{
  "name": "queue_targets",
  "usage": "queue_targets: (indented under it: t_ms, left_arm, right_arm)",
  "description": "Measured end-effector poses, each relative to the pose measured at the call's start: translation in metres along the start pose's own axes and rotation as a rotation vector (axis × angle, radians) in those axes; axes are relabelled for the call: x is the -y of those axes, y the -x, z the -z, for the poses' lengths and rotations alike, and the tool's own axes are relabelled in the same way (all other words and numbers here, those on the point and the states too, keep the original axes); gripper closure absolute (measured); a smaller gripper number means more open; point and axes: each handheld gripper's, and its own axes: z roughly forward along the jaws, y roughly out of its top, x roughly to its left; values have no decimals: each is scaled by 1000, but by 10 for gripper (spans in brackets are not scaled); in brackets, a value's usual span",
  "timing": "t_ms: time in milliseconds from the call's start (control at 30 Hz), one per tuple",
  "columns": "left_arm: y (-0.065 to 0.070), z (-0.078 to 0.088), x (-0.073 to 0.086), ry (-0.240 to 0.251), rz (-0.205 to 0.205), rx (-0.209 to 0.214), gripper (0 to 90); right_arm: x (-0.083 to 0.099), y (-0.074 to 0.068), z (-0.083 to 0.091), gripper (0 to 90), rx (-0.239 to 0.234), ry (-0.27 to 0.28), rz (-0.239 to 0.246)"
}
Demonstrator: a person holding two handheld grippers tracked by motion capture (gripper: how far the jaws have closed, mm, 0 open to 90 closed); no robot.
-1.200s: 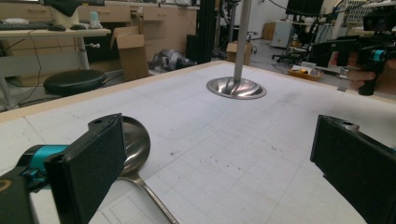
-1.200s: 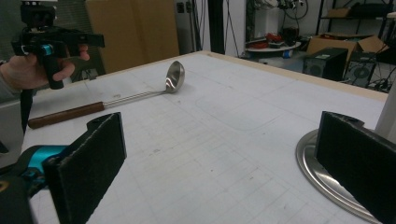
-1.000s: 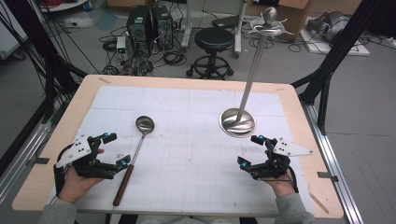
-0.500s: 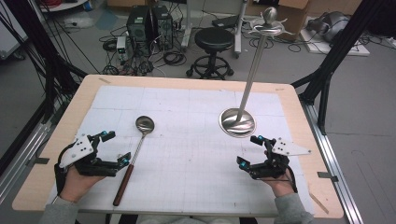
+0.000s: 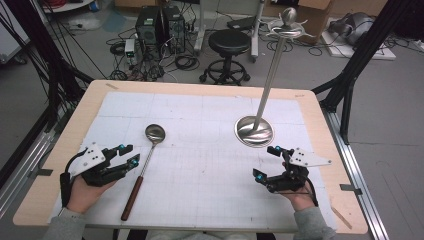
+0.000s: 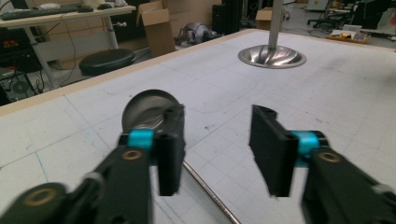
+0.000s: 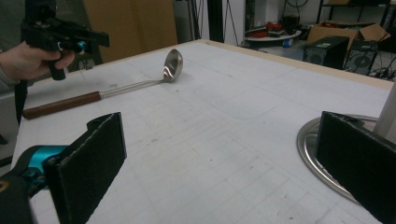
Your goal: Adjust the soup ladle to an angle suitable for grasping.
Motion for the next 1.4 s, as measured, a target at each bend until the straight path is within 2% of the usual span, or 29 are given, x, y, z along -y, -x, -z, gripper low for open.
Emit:
queue_targets:
  t_ms: [100,200,267,400,533,700,767,800,833,900,967,1100,1267,1400]
  left_arm:
    - [0,0,0,-26,-10,1,845]
    - [-3,-2,3,-56,4,11,895]
    - [-4,-3,3,-63,2,11,896]
    - [-5,-9,7,-118,-7,2,897]
    - [-8,-15,11,-169,21,-2,897]
    - [-12,-22,13,-187,47,9,897]
    - [-16,-29,12,-229,59,-3,897]
    - [-16,-29,12,-229,59,-3,897]
    - [-22,-36,10,-227,87,8,897]
    - [-24,-38,10,-231,92,9,897]
    - [-26,-42,10,-247,93,19,897]
    - [-23,-51,6,-254,60,35,896]
    - [-24,-58,8,-283,57,38,897]
    - [-24,-66,9,-320,39,44,897]
  right_arm:
    - [0,0,-1,13,-4,-13,6]
    - [0,0,-1,13,-4,-14,9]
    - [0,0,-1,13,-2,-16,8]
    - [1,-1,-2,13,-4,-29,11]
    - [1,-1,-2,13,-3,-28,10]
    - [1,-1,-3,13,-4,-34,14]
    - [1,0,-3,13,-5,-35,18]
    - [1,0,-3,13,-5,-35,18]
    - [2,0,-3,13,-7,-40,13]
    - [2,0,-3,13,-8,-40,15]
    - [2,0,-3,13,-7,-39,9]
    - [2,0,-4,13,-8,-46,10]
    - [2,0,-4,13,-7,-47,12]
    - [2,0,-4,13,-10,-50,8]
